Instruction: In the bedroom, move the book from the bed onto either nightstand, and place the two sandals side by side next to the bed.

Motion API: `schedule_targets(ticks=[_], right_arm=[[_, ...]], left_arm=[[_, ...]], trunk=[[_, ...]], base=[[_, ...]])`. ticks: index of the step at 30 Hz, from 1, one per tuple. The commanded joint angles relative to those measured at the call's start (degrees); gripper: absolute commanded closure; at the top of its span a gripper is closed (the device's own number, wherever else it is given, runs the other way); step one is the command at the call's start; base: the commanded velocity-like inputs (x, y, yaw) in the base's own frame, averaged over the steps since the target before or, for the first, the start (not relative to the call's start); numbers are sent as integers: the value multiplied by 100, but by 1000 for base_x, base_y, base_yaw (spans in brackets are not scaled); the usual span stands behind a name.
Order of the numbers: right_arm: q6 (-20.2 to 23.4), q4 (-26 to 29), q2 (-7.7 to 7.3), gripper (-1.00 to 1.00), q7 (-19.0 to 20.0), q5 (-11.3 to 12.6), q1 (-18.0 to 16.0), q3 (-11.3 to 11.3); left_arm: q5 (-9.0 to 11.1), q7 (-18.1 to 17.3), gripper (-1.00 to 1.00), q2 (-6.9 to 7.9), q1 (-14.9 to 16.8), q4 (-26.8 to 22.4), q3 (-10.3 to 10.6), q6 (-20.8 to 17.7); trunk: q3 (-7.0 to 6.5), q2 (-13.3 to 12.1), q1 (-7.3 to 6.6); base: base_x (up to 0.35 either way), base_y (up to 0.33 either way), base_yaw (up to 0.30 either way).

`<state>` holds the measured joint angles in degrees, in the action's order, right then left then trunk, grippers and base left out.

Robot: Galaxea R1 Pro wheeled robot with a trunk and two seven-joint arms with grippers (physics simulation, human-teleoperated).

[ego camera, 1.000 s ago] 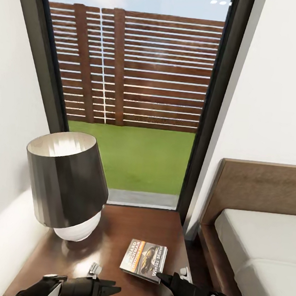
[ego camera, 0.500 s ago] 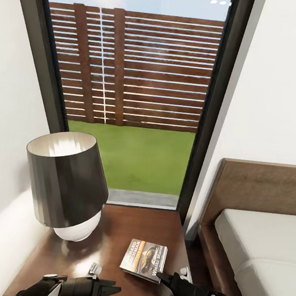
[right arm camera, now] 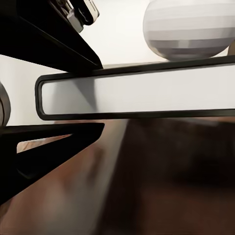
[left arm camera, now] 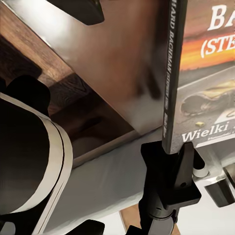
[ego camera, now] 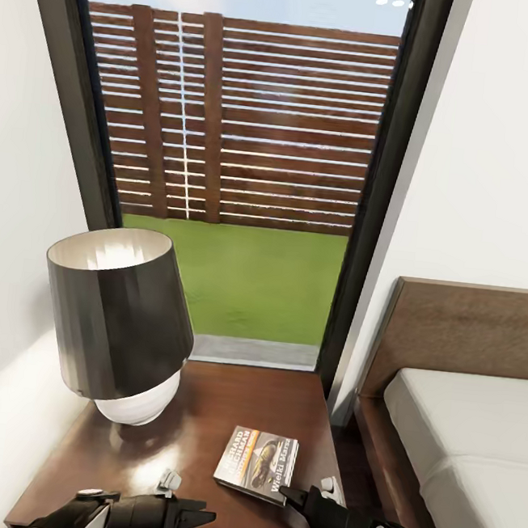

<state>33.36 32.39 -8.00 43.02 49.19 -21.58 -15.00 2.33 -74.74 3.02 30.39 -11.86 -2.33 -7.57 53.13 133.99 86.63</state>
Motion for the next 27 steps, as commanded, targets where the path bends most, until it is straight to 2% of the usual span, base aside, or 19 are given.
schedule_targets(ticks=[1, 3, 7, 27], right_arm=[[30, -1, -7, 100, -7, 56, -4, -26], [30, -2, -7, 100, -8, 56, -4, -25], [30, -4, -3, 100, -11, 56, -4, -27], [30, -4, -9, 100, -12, 56, -3, -21]], left_arm=[[-4, -23, -100, -2, 2, 0, -22, -60], [-4, -23, -100, -2, 2, 0, -22, -60], [-4, -23, -100, -3, 2, 0, -22, -60], [-4, -23, -100, -3, 2, 0, -22, -60]], trunk=[[5, 2, -1], [5, 2, -1], [77, 163, 87], [77, 163, 87]], base=[[0, 0, 0], [0, 0, 0], [0, 0, 0], [31, 0, 0]])
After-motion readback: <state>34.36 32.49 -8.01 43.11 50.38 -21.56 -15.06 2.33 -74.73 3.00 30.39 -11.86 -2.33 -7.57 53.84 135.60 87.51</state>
